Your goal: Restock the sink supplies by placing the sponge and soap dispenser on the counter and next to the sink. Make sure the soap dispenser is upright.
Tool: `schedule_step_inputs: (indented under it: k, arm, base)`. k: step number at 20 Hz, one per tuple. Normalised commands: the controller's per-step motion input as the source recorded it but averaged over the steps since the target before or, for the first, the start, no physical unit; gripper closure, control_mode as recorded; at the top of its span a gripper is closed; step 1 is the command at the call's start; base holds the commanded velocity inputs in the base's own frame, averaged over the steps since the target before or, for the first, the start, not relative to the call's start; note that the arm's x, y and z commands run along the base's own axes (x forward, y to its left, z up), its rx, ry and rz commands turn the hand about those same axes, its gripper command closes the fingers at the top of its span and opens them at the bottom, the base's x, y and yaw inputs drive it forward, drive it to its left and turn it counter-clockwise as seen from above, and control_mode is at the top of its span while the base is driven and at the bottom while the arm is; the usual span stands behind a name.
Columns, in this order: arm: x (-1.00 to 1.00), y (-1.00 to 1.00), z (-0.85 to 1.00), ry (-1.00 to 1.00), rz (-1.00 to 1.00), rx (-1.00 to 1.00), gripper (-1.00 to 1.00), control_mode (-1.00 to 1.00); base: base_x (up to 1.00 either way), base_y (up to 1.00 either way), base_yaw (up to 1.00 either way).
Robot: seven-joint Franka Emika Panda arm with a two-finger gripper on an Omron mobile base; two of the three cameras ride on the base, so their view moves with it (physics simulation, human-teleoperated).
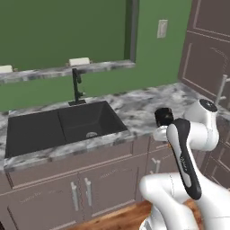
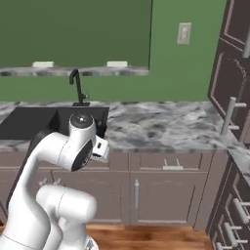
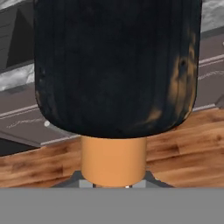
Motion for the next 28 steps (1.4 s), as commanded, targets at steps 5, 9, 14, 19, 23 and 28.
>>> schedule_step_inputs:
  k: [5,9,14,19,23,28]
  arm:
    - [0.0,0.0,0.0,0.0,0.0,0.0,1.0,1.0]
    - [0.0,0.0,0.0,0.0,0.0,0.0,1.0,1.0]
    - [0.0,0.0,0.0,0.0,0.0,0.0,1.0,1.0]
    - [0.0,0.0,0.0,0.0,0.0,0.0,1.0,1.0]
    - [0.0,0.0,0.0,0.0,0.0,0.0,1.0,1.0]
    - [0.05,-0.16,0.0,0.0,0.17,-0.02,1.0,-1.0]
  base:
    - [0.5,-0.39,0.19]
    - [0.49,-0.39,0.15]
    - [0.44,-0.43,0.12]
    - [0.49,-0.34,0.14]
    - [0.52,-0.13,0.18]
    - [0.05,-0.11,0.1]
